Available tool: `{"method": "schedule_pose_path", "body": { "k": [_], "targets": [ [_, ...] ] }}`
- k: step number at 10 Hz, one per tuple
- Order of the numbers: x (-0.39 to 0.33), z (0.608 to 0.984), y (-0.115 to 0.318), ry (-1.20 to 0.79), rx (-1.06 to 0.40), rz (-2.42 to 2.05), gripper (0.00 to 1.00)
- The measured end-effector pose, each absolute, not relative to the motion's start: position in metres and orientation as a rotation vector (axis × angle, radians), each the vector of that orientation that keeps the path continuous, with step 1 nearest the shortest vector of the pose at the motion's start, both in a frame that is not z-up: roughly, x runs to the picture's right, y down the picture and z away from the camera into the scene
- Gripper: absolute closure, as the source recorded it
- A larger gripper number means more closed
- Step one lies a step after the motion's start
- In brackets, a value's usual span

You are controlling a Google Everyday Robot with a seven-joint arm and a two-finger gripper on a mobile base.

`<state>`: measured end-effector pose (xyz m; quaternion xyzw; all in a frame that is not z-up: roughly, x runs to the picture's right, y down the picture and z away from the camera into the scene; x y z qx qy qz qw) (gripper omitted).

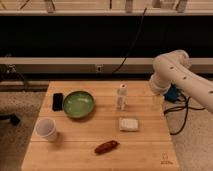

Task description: Knock the bottle over

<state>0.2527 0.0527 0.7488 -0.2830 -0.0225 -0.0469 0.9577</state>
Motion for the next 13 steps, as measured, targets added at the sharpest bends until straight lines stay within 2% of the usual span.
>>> {"method": "schedule_pose_path", "body": {
  "k": [13],
  "targets": [
    [0.21,0.767,0.059,-0.149,-0.599,-0.214,0.2]
  ]
}}
